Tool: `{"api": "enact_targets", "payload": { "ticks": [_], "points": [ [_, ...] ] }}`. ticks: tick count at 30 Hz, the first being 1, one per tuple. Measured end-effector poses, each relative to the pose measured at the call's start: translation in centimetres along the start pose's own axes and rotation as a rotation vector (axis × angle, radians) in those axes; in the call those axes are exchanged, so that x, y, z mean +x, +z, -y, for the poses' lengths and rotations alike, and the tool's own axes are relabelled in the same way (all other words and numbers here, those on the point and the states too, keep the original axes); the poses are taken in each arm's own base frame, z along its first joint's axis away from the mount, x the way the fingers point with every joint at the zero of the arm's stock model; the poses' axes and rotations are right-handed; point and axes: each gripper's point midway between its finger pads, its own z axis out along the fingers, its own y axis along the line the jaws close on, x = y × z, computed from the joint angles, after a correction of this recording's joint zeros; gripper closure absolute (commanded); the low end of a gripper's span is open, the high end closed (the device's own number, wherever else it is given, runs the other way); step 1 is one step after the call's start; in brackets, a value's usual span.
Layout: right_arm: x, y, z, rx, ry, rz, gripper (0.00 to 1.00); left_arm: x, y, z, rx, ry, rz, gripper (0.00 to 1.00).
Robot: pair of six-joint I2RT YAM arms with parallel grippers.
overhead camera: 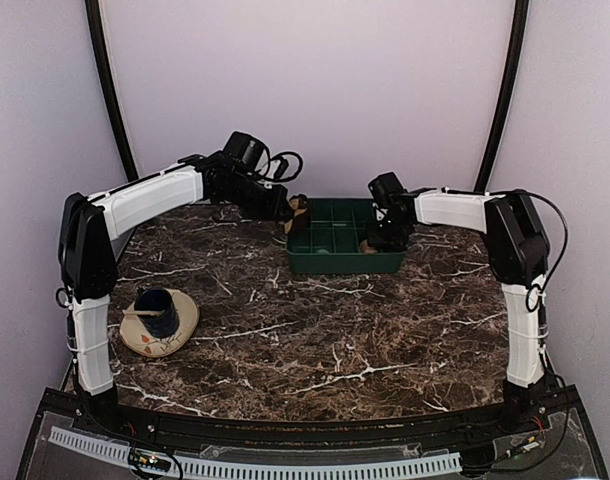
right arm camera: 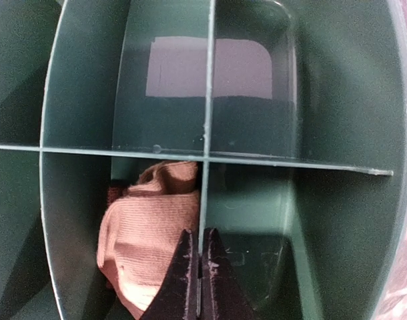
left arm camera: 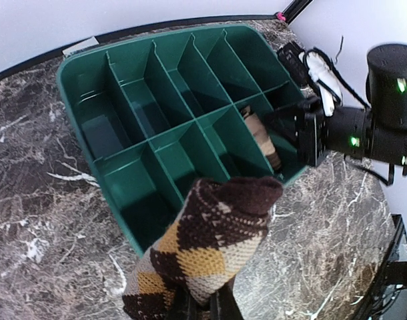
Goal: Roll the socks
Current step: Move the storage box to the center of the board.
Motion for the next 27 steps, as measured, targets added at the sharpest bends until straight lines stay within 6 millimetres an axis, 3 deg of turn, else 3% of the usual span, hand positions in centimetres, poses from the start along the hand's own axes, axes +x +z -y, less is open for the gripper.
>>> {"api": "enact_targets", "payload": {
  "ticks": [4,10,13,21,27],
  "points": [
    [2.2,-1.2,-1.4,-0.013,0.069,0.002,1.00,0.9,0.7,0.0,0.024,-0.044,-0.017,1.00],
    [4.6,-2.5,-3.4,-0.010,0.236,0.032,1.00,6.0,2.3,-1.6,0.006,-0.129,-0.119,1.00],
    [5.3,-3.0,-5.0,-0.009,0.314,0.050,1.00,7.3,2.1,-2.0,-0.003,-0.157,-0.141,1.00],
    [6.9,-3.8,-10.2,-0.012,0.428,0.070,1.00,5.1,-0.6,-1.1,-0.004,-0.160,-0.062,1.00],
    [8.0,-4.4,-12.2,-0.039,0.527,0.097,0.92,3.9,-0.9,-1.4,-0.036,-0.155,-0.027,1.00]
  ]
}}
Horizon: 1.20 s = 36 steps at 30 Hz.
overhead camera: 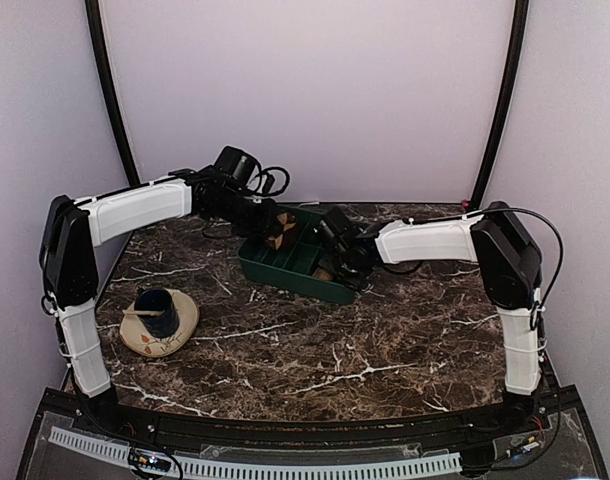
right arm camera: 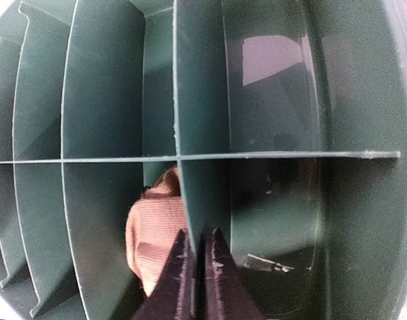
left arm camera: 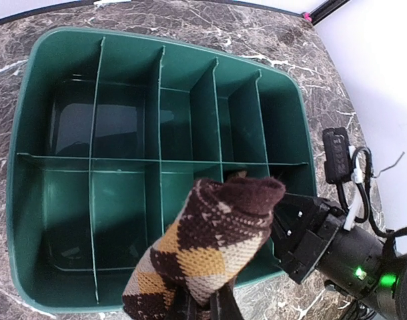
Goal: Roll the socks
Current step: Move the storage box to the center of the board, then place the sock in the storage box.
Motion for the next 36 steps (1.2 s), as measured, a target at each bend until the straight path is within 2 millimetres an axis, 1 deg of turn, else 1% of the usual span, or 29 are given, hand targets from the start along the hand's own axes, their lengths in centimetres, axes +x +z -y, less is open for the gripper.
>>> {"api": "enact_targets", "payload": {
  "ticks": [6,9,13,20,23,24,25,28,31,36],
  "points": [
    [0.7,-0.4,-0.6,-0.014,0.071,0.012,0.84,-0.2,0.2,-1.2,-0.066,-0.003,0.016,1.00],
    [1.0,-0.7,-0.7,-0.024,0.083,0.013,0.80,-0.1,0.7,-1.9,-0.096,-0.009,0.015,1.00],
    [1.2,-1.0,-0.4,-0.040,0.089,0.018,0.77,0.3,1.5,-2.7,-0.131,-0.013,0.003,1.00],
    [0.6,-1.7,0.0,-0.054,0.092,0.042,0.72,0.4,2.1,-3.2,-0.178,-0.003,0.004,1.00],
    [0.1,-2.5,-0.3,-0.068,0.083,0.053,0.66,0.4,2.1,-3.5,-0.194,0.003,0.005,1.00],
    [-0.2,-2.7,-0.5,-0.072,0.076,0.059,0.13,0.4,2.1,-3.6,-0.200,0.005,0.004,1.00],
    [-0.4,-3.0,-0.6,-0.077,0.071,0.064,0.02,0.5,2.2,-3.7,-0.206,0.007,0.002,1.00],
    [-1.0,-3.4,-1.0,-0.090,0.069,0.081,0.00,0.6,2.4,-4.0,-0.224,0.018,0.000,1.00],
    [-1.7,-4.1,-2.0,-0.125,0.065,0.097,0.00,0.9,2.7,-3.9,-0.236,0.030,-0.004,1.00],
    [-1.9,-4.4,-2.2,-0.128,0.048,0.102,0.00,1.7,3.3,-3.3,-0.241,0.058,-0.018,1.00]
  ]
}}
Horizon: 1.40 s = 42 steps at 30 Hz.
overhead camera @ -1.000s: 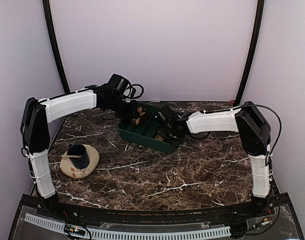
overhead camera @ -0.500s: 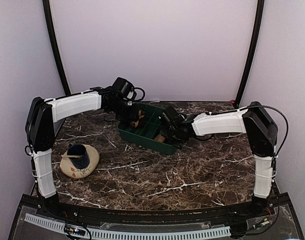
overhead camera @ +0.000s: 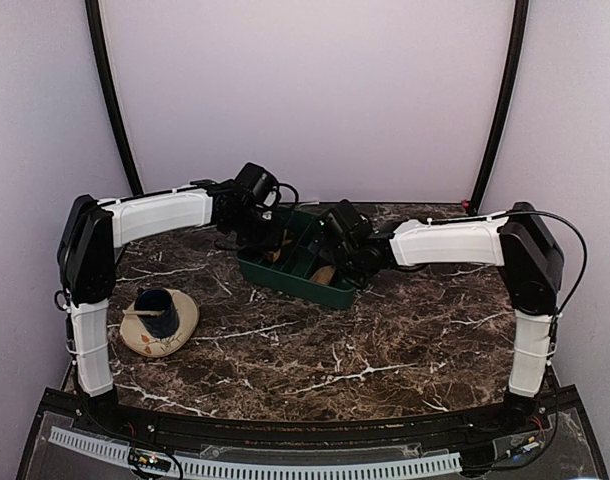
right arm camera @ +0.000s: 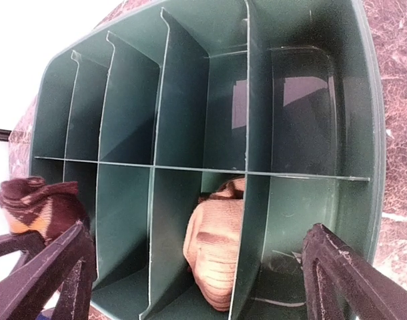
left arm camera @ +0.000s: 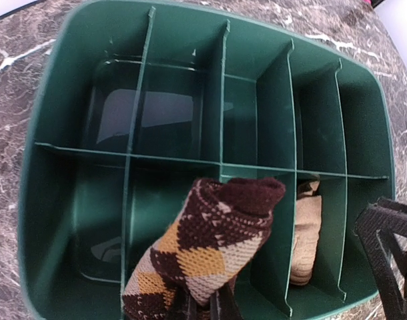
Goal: Roll the socks
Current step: Place the sock in the storage box.
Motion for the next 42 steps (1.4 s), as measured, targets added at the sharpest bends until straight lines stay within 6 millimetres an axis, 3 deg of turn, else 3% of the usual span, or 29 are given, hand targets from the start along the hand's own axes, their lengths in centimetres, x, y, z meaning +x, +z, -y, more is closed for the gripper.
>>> {"api": "enact_targets", "payload": {
  "ticks": [13,24,42],
  "points": [
    [-1.9,-2.1,-1.3,-0.044,-0.033,0.032,0.00,0.5,0.7,-0.4,-0.051,0.017,-0.002,1.00],
    [-5.9,-6.3,-3.6,-0.130,-0.040,0.121,0.00,0.0,0.8,-1.1,-0.099,0.033,0.013,1.00],
    [-8.0,-7.5,-2.8,-0.115,-0.075,0.190,0.00,2.2,3.3,-0.7,-0.138,0.078,-0.046,1.00]
  ]
}}
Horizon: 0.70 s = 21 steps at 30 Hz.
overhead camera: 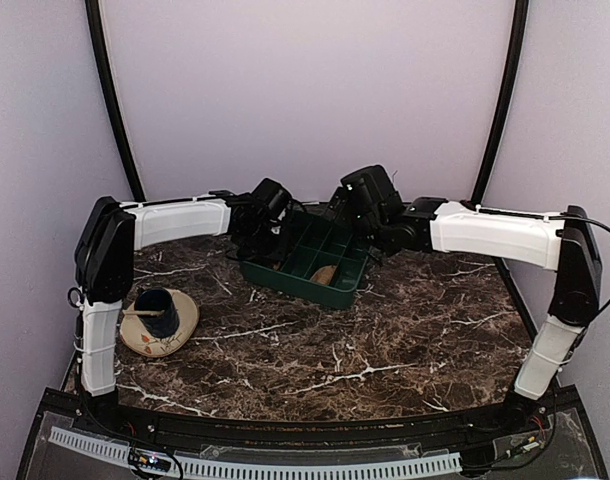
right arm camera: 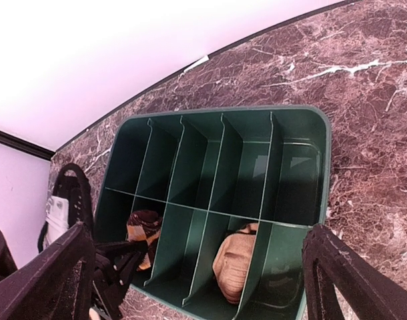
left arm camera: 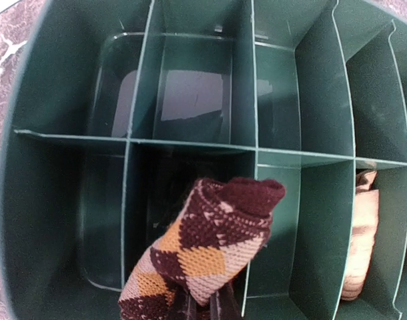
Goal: Roll the socks
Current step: Place the sock in the storage box.
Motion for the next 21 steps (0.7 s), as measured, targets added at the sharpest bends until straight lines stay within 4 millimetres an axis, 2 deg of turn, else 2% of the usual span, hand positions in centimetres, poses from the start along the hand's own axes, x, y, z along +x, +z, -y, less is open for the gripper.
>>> {"api": "enact_targets", "payload": {
  "ticks": [11,21],
  "points": [
    [-1.0,0.0,1.6,0.015,-0.045,0.022,0.00,1.3,2.0,0.1,-0.007,0.007,-0.057,1.00],
    [-3.4,-2.0,-0.3,-0.103,-0.148,0.088,0.00,1.1,2.6,-0.2,0.048,-0.024,-0.094,1.00]
  ]
}}
